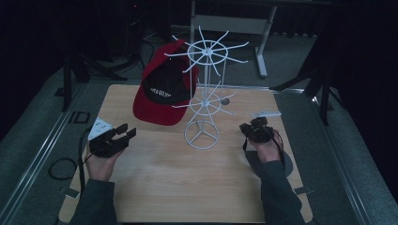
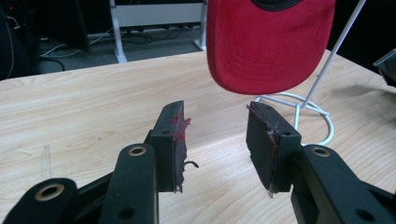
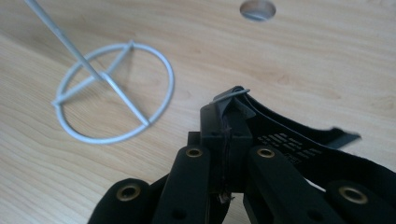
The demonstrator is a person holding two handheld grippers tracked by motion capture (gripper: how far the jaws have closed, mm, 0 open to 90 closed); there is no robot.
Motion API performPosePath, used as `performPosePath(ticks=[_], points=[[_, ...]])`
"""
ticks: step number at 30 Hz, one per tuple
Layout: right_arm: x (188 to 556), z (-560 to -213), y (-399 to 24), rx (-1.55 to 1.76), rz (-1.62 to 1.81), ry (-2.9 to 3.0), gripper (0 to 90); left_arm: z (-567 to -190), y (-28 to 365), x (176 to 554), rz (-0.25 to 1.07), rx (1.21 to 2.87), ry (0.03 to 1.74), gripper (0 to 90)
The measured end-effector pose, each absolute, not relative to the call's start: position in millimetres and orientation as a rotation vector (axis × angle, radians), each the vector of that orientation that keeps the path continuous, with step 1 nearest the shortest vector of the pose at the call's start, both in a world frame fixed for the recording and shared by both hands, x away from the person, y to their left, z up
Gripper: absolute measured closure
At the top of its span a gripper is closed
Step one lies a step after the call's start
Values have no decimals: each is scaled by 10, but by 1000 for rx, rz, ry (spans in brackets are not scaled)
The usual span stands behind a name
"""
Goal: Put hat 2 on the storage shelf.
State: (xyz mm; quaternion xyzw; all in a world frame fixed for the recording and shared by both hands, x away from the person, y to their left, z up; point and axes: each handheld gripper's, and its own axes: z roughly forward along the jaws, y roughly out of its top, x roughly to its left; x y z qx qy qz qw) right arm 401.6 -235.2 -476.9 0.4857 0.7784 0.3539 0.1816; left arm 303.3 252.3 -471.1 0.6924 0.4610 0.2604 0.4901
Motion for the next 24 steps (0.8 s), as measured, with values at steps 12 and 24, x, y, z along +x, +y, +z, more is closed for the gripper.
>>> performPosePath(ticks=[12, 24], points=[[3929, -4515, -2460, 1403, 1193, 2116, 897, -4714, 2525, 3038, 631, 1682, 1122, 578], [3738, -4208, -2495, 1338, 1309, 2055, 896, -4715, 2522, 3038, 631, 1684, 1122, 578]])
